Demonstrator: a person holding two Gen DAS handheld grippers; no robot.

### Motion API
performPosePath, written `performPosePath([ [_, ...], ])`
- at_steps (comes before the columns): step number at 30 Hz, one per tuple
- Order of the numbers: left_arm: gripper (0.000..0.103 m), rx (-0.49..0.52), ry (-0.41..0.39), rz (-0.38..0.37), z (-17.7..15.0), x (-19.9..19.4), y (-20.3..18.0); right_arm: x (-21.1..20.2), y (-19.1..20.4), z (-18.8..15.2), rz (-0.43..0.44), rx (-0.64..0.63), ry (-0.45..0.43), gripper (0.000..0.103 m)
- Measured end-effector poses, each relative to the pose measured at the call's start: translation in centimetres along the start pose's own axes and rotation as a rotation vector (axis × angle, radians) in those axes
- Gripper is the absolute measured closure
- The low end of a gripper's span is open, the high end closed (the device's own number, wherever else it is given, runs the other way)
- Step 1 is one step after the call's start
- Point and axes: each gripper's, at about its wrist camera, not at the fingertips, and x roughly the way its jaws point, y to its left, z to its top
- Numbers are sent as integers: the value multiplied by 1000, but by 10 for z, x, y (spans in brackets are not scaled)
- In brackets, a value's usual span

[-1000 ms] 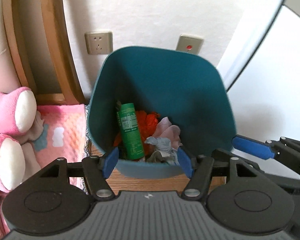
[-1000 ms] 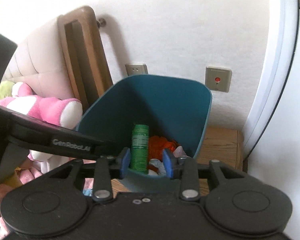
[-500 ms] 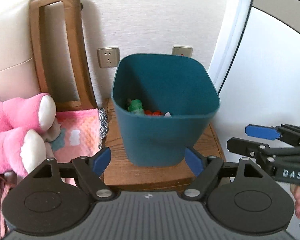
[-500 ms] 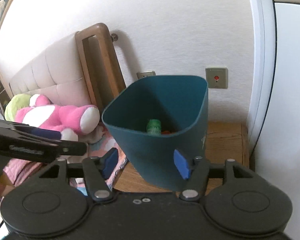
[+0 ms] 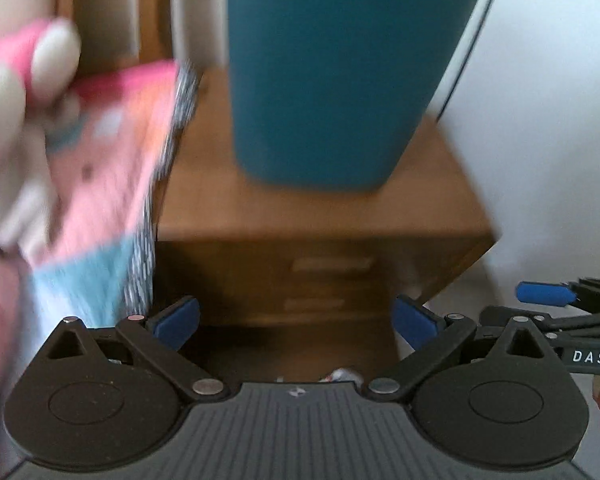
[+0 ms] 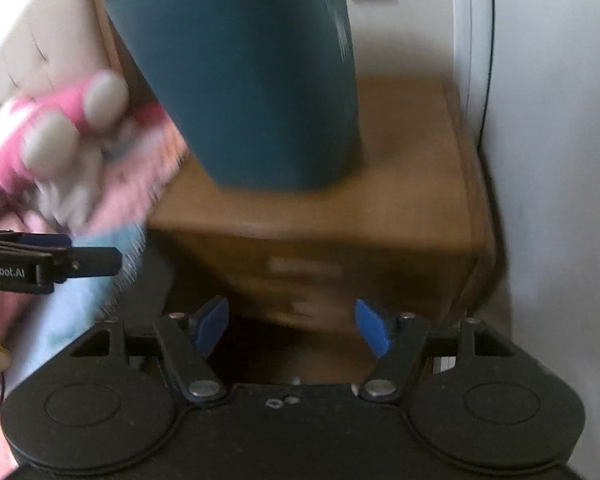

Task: Collect trash
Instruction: 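Lower both grippers back down to the floor trash, then grasp the orange foam net with left gripper while right grasps orange snack packet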

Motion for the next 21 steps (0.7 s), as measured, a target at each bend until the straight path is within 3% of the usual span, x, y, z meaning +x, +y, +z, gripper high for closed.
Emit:
performPosePath([
  [8,0,-82,150,53,-107,142,23,125,-33,-96,-9,-9,93,33],
  [13,0,-66,249,85,-161,231,27,200,-45,-153,-4,-31,174,33],
  [17,0,-54,379,104,-206,299,34,252,-43,-194,20,-118,276,33],
  [21,0,-18,463,116,-243,346,43,288,-39,-227,58,-180,366,34],
])
